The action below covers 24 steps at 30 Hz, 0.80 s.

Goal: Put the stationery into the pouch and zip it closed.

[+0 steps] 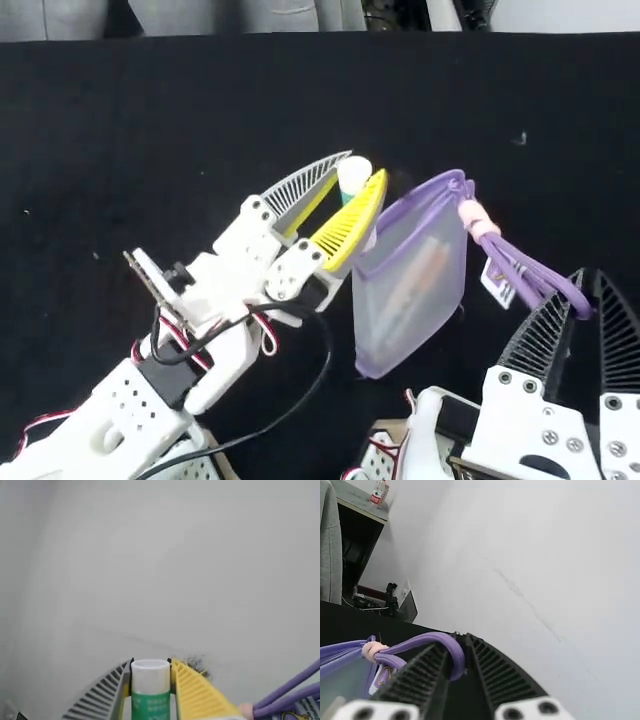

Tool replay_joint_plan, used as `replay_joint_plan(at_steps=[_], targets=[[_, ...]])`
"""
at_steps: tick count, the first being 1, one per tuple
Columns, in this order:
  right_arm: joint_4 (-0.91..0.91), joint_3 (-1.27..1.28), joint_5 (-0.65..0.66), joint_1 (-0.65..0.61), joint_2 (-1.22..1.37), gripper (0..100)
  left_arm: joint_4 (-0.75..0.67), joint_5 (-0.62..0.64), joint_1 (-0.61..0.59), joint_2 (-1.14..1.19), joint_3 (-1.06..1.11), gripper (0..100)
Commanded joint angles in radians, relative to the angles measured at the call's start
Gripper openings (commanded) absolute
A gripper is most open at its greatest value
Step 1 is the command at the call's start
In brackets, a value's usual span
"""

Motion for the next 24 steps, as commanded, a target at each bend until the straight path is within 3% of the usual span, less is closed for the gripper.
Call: replay_joint_plan(at_steps=[1, 10, 15, 24], targets=[[0.005, -0.018, 0.009, 0.008, 0.004, 1.1, -0.014, 0.002, 0.079, 0.041, -0.002, 3], [0.005, -0.018, 0.009, 0.008, 0.004, 1.1, -0.017, 0.008, 0.088, 0.135, 0.021, 3], [0.005, -0.018, 0.012, 0.008, 0.004, 1.1, -0.092, 0.002, 0.091, 0.14, -0.061, 3], [0.006, -0.018, 0.011, 0.006, 0.002, 1.1, -0.094, 0.009, 0.096, 0.152, -0.145, 3]])
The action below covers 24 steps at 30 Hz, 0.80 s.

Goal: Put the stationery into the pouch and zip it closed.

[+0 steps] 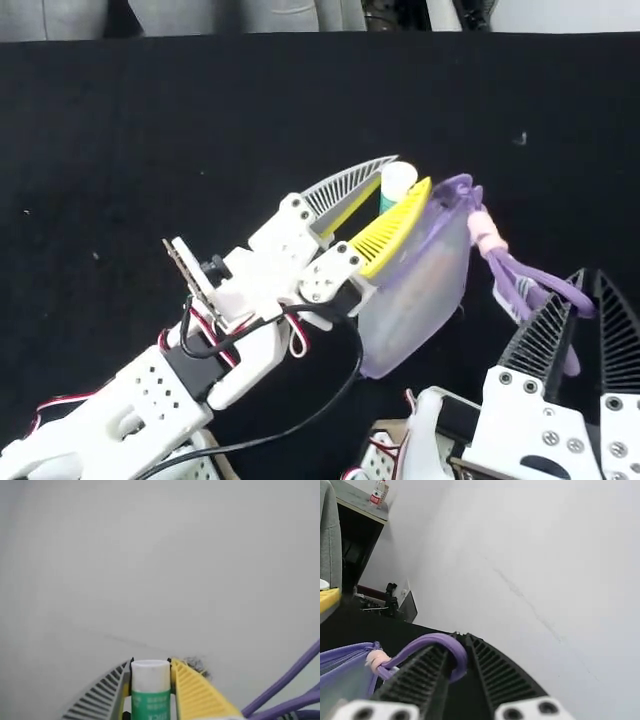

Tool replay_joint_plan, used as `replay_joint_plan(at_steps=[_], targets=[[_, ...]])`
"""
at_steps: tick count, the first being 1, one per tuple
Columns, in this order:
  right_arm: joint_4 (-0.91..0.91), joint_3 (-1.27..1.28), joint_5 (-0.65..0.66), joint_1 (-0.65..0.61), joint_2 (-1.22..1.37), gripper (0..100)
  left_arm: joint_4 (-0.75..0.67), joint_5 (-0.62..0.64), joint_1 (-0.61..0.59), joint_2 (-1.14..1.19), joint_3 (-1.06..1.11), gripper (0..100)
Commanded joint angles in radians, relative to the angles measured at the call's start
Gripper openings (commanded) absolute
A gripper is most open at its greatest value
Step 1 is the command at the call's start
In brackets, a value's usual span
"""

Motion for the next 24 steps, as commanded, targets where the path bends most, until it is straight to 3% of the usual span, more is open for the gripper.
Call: replay_joint_plan(at_steps=[1, 9, 24], targets=[[0.006, -0.018, 0.009, 0.006, 0.002, 1.1, -0.012, 0.009, 0.005, 0.0, -0.045, 3], [0.006, -0.016, 0.008, 0.006, 0.004, 1.1, -0.012, 0.009, 0.007, 0.0, -0.053, 3], [0.006, -0.018, 0.009, 0.006, 0.004, 1.1, -0.006, 0.003, -0.004, 0.169, 0.225, 3]])
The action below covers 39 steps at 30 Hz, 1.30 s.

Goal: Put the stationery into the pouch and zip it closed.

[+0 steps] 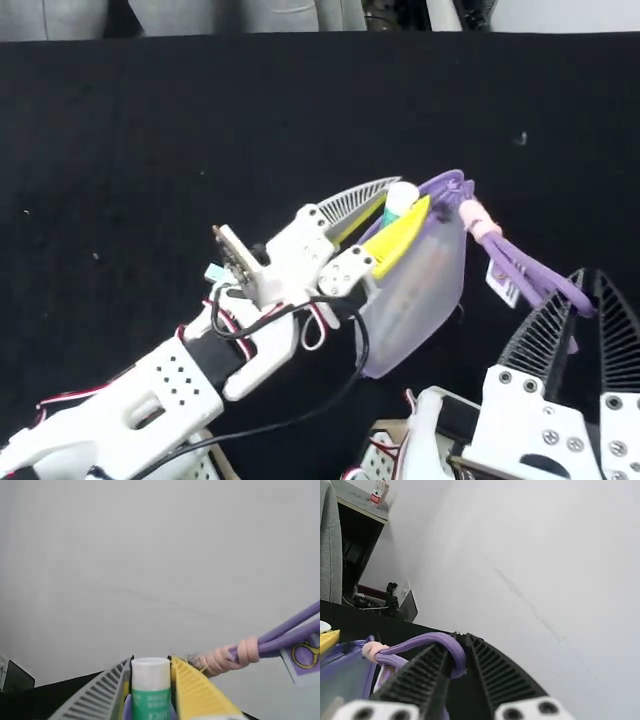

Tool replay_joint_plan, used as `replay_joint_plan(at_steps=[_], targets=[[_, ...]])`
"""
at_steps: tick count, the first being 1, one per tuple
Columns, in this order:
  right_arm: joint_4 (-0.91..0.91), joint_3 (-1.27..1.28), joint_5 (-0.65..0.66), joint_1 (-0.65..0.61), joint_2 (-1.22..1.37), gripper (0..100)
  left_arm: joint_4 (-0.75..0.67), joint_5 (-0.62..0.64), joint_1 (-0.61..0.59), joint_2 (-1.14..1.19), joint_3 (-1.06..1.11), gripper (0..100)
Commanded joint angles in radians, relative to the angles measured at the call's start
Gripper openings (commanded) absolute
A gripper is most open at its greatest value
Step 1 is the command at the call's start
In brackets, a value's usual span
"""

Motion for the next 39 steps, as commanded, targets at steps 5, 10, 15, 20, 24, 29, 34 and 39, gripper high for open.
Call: replay_joint_plan(at_steps=[5, 10, 15, 20, 24, 29, 34, 39], targets=[[0.006, -0.016, 0.008, 0.006, 0.004, 1.1, 0.281, 0.006, 0.007, -0.037, 0.03, 15], [0.006, -0.016, 0.009, 0.006, 0.004, 1.1, 0.634, 0.005, 0.005, -0.109, -0.209, 18], [0.006, -0.016, 0.009, 0.008, 0.004, 1.1, 0.735, -0.002, -0.002, -0.14, -0.374, 18], [0.006, -0.016, 0.011, 0.009, 0.004, 1.1, 0.85, 0.005, -0.09, -0.167, -0.503, 18], [0.006, -0.016, 0.011, 0.008, 0.004, 1.1, 0.93, 0.009, -0.246, -0.212, -0.607, 17], [0.006, -0.016, 0.011, 0.008, 0.004, 1.1, 1.034, 0.141, -0.429, -0.322, -0.72, 17], [0.006, -0.016, 0.011, 0.008, 0.004, 1.1, 1.24, 0.273, -0.702, -0.364, -0.673, 17], [0.006, -0.016, 0.008, 0.006, 0.005, 1.1, 1.274, 0.338, -0.849, -0.371, -0.412, 17]])
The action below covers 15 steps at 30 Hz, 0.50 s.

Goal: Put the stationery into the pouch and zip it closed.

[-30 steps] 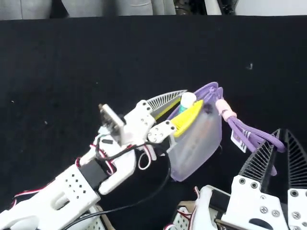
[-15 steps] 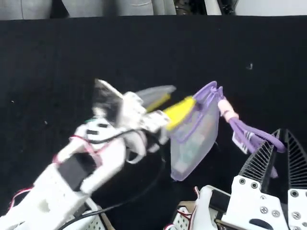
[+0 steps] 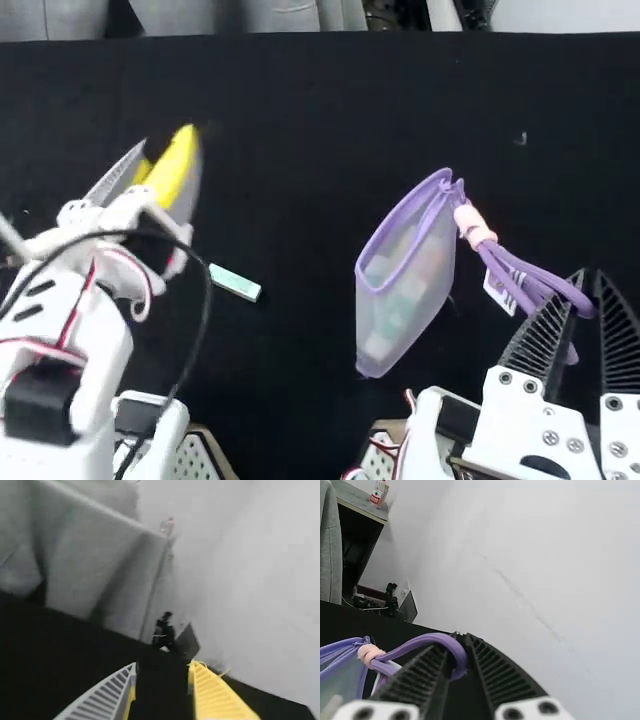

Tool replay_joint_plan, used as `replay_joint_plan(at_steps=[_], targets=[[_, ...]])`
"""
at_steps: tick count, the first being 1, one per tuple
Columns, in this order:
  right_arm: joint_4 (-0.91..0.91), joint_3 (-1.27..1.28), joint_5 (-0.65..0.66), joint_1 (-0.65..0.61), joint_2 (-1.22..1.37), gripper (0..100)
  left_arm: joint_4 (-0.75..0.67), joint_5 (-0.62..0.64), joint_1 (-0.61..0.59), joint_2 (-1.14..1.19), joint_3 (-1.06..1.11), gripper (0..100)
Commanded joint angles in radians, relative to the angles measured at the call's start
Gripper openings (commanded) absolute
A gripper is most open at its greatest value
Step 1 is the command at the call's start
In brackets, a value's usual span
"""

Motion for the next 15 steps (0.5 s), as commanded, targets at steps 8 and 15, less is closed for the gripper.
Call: replay_joint_plan(at_steps=[8, 15], targets=[[0.006, -0.016, 0.009, 0.006, 0.004, 1.1, -0.037, 0.192, -0.094, -0.005, 0.553, 20], [0.012, -0.016, 0.011, 0.006, 0.004, 1.1, -0.034, 0.261, -0.001, -0.003, 0.651, 24]])
